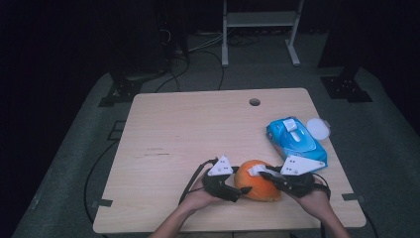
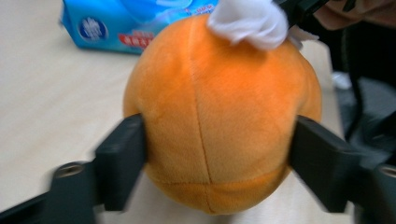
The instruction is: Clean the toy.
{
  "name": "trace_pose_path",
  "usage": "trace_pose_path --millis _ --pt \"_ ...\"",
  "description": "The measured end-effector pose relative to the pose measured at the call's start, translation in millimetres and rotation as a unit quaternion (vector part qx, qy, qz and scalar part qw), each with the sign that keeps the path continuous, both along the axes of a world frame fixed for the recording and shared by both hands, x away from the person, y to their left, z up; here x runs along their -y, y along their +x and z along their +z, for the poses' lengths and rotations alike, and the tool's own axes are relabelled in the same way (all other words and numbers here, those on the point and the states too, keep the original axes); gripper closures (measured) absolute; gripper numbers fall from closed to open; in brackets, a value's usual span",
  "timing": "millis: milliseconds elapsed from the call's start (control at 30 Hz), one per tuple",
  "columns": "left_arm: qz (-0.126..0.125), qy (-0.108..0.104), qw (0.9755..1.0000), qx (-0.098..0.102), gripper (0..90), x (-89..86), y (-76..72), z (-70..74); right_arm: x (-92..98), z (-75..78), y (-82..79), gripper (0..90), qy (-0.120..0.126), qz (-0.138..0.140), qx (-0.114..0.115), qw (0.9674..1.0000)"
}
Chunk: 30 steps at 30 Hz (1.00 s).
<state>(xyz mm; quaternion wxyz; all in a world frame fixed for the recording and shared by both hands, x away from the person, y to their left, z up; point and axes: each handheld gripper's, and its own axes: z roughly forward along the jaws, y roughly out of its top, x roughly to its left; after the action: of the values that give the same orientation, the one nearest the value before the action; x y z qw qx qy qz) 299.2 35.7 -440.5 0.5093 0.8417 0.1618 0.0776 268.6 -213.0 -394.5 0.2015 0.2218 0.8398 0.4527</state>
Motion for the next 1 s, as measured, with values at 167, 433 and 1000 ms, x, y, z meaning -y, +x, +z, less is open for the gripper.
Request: trace_pose_path --millis 167,433,1000 --pt "-0.022 0.048 0.9929 0.107 34.9 5.0 -14.2 11.0 -20.3 4.8 -8.0 77.7 0.020 0.038 0.005 0.9991" --pt "-0.028 0.037 0.9957 0.081 28.8 -5.5 -6.7 2.2 0.6 -0.8 4.0 77.7 0.014 -0.001 0.000 0.9999" --pt "-0.001 0.001 0.9987 0.051 35.2 -6.8 -4.7 10.6 6.5 -5.8 9.0 77.8 0.052 0.004 -0.029 0.9982"
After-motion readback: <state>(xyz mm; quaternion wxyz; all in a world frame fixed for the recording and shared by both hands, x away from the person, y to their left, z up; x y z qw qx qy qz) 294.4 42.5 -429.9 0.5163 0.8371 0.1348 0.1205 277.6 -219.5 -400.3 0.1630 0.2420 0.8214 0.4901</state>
